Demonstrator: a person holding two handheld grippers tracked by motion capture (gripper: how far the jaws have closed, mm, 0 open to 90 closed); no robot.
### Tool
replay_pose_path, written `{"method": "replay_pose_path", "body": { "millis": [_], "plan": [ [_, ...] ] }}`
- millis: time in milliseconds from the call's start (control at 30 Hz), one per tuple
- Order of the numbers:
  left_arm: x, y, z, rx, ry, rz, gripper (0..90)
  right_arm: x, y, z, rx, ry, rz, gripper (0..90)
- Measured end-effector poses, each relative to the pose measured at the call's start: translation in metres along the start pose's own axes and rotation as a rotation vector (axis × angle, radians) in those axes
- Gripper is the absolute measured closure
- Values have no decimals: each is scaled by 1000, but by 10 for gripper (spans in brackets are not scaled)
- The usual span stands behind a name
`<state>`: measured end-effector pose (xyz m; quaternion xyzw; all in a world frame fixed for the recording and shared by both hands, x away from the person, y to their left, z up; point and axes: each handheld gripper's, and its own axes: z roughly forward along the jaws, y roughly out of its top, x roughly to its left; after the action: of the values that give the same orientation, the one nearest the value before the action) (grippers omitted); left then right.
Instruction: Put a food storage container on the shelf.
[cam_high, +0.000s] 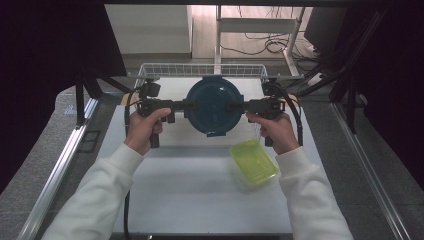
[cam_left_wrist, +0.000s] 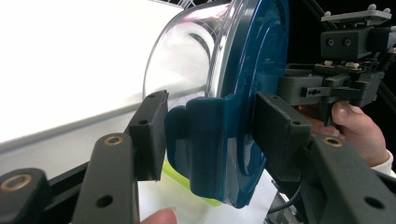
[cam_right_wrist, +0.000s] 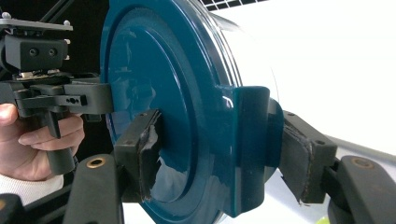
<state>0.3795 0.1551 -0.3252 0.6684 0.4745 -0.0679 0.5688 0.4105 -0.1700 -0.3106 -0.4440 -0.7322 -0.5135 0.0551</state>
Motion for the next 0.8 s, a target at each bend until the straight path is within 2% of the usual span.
{"method": "replay_pose_path", "body": {
  "millis": [200,333,367,400,433,600,700,800],
  "plan": [
    [2,14,-1,-4,3,5,469,0,14,2,-6,1,-1,356],
    [3,33,0,-3,1,18,469,0,30,3,-18,1,4,357],
    [3,33,0,-3,1,18,469,0,30,3,-18,1,4,357],
    [5,42,1,9,-1,18,469,-1,36,4,-20,-1,1,356],
    [5,42,1,9,-1,18,469,-1,36,4,-20,-1,1,356],
    [11,63,3,38,11,23,467,-6,51,10,-21,1,20,357],
    [14,72,4,35,16,16,467,-10,64,15,-24,6,38,357],
    [18,78,5,37,14,17,466,-11,70,17,-24,5,42,357]
  ]
}}
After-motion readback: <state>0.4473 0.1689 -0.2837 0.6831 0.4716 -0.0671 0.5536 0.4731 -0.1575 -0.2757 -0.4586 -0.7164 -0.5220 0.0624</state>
